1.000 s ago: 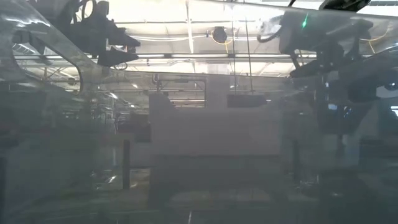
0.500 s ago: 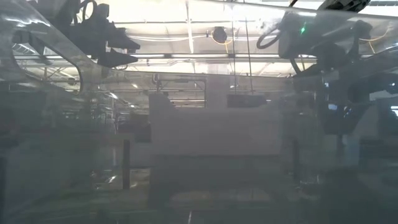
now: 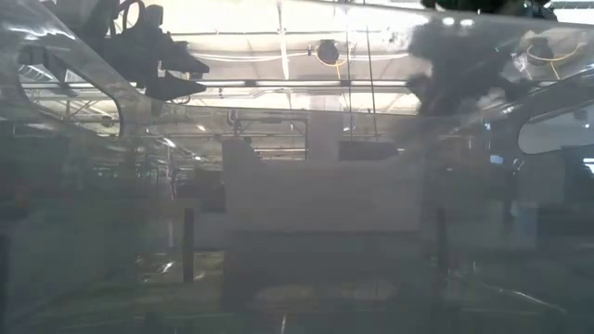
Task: Sort & place blocks by color
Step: Put the yellow-green bridge block into the grey bin
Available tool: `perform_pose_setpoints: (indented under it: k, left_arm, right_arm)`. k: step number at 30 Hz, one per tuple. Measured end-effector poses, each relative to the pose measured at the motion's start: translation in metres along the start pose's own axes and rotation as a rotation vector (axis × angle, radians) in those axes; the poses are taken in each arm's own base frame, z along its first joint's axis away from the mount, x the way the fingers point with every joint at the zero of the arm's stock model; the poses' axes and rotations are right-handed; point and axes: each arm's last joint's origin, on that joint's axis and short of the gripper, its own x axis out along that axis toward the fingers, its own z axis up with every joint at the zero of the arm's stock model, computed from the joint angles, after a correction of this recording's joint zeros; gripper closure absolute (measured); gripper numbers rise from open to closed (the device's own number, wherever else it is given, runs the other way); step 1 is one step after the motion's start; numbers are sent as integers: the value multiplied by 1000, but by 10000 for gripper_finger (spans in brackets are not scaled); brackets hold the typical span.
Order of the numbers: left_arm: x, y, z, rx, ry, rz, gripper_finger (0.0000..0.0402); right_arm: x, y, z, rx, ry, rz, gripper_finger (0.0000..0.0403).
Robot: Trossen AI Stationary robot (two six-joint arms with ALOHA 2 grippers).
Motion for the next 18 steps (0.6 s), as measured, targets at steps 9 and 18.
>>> perform_pose_setpoints:
  k: [9,18]
  left_arm:
    - [0,0,0,-1,-3,0,201]
    - [0,0,0,0,-3,0,201]
  right_arm:
    - [-21,-16,42,-157,-458,-202,380]
    - [-30,-38,51,-75,-604,-334,379]
